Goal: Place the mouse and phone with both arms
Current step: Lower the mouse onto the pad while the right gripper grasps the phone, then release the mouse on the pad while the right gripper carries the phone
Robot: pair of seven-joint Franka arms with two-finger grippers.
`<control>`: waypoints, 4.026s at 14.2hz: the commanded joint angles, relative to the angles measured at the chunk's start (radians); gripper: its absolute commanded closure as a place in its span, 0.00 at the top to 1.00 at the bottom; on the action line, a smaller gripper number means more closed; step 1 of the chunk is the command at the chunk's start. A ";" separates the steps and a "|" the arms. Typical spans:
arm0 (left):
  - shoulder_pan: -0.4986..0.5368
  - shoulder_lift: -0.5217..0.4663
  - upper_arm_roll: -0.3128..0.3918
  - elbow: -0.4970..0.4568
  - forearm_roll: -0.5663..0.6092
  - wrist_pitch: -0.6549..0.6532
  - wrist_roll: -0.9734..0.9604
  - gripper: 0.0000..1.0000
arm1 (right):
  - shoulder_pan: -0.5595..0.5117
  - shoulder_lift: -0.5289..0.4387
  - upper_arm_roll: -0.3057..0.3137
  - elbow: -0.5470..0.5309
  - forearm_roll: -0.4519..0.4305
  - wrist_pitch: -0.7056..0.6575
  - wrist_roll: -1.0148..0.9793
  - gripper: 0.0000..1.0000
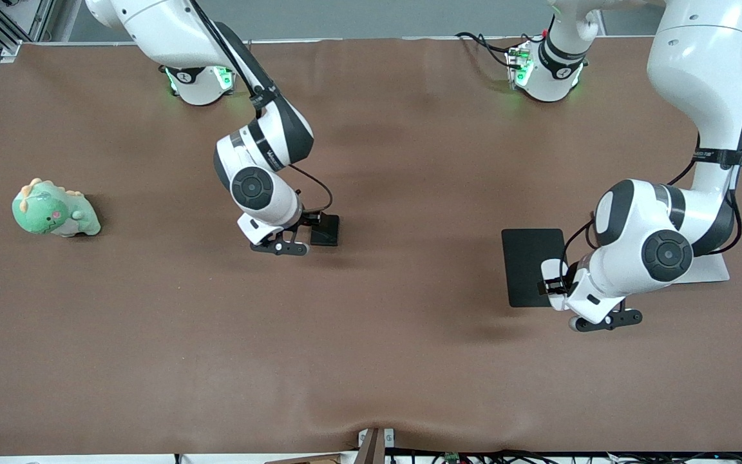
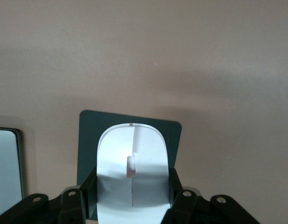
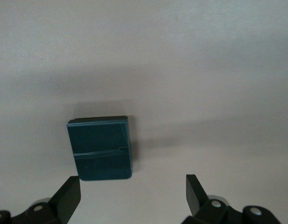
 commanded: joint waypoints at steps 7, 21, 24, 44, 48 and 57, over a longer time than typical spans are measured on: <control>-0.010 -0.028 -0.027 -0.137 0.020 0.131 0.005 0.00 | 0.050 0.103 -0.008 0.005 0.018 0.179 0.013 1.00; 0.038 -0.068 -0.025 -0.381 0.174 0.350 0.014 0.00 | 0.087 0.145 -0.009 0.005 0.020 0.239 0.033 0.38; 0.059 -0.094 -0.025 -0.464 0.181 0.448 0.019 0.00 | 0.078 0.131 -0.009 0.007 0.020 0.216 0.030 0.00; 0.079 -0.064 -0.033 -0.518 0.180 0.554 0.091 1.00 | -0.302 -0.197 -0.017 -0.159 -0.009 -0.115 -0.222 0.00; 0.079 -0.113 -0.035 -0.516 0.180 0.542 0.089 1.00 | -0.390 -0.217 -0.017 -0.205 -0.011 -0.112 -0.343 0.00; 0.111 -0.253 -0.038 -0.244 0.076 0.072 0.198 1.00 | -0.483 -0.228 -0.017 -0.303 -0.111 -0.042 -0.389 0.00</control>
